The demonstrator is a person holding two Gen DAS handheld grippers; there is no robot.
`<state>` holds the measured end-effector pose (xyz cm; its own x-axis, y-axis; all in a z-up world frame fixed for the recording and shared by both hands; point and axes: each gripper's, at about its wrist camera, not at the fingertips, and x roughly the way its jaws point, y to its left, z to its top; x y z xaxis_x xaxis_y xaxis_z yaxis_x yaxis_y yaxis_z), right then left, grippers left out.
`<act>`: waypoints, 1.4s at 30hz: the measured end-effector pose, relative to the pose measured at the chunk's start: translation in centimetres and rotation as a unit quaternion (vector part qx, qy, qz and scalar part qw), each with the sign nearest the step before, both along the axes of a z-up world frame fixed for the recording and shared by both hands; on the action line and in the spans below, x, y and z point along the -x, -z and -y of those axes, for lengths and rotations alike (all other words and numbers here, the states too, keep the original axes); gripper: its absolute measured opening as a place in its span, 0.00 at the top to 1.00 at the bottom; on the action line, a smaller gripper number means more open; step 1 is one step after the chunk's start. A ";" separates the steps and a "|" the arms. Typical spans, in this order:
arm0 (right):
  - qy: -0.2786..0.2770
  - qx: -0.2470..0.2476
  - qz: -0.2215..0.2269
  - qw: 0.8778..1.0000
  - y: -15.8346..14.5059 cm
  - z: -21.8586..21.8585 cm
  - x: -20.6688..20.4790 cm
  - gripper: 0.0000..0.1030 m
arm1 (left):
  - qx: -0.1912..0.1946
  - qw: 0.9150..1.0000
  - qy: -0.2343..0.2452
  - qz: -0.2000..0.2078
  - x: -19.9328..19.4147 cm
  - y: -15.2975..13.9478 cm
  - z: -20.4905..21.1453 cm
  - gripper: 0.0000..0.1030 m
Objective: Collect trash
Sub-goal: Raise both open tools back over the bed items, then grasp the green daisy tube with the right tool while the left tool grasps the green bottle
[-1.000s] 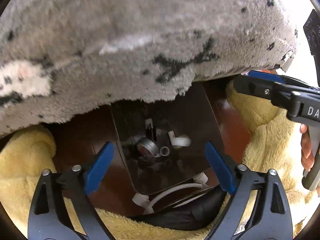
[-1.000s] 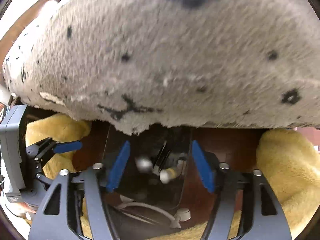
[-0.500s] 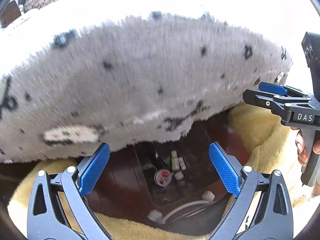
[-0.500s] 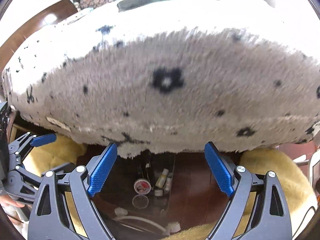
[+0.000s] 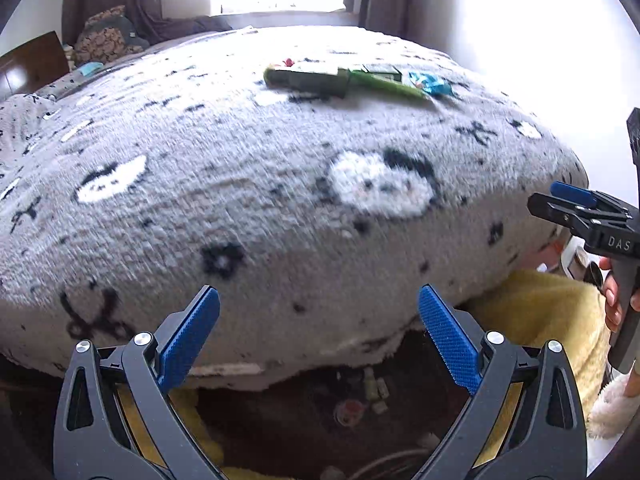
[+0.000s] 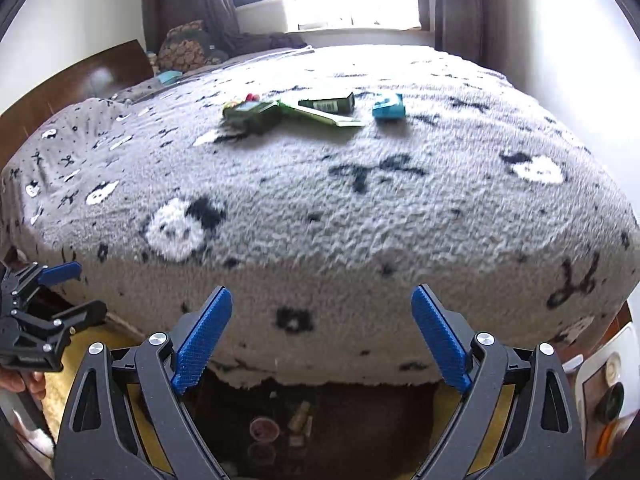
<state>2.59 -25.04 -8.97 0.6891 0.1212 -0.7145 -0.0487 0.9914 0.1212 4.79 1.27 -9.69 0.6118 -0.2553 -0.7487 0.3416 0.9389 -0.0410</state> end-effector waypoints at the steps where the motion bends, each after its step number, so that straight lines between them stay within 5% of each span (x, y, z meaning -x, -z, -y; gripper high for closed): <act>1: 0.000 0.003 0.004 1.000 -0.3 0.1 -0.3 0.11 | 0.000 1.000 -0.003 0.003 -0.5 -0.2 -0.1 0.08; 28: -0.003 0.056 0.011 0.998 -0.7 -0.7 -17.2 0.11 | -0.001 0.999 -0.042 0.004 -14.1 -0.5 0.2 0.08; 39: -0.056 0.095 -0.028 0.993 1.4 -4.5 -26.1 0.43 | -0.003 1.000 -0.029 -0.005 -18.0 -0.5 2.5 0.08; 42: -0.060 0.089 -0.036 0.994 1.5 -4.5 -27.1 0.58 | -0.002 1.000 -0.027 -0.010 -19.0 -0.4 3.0 0.08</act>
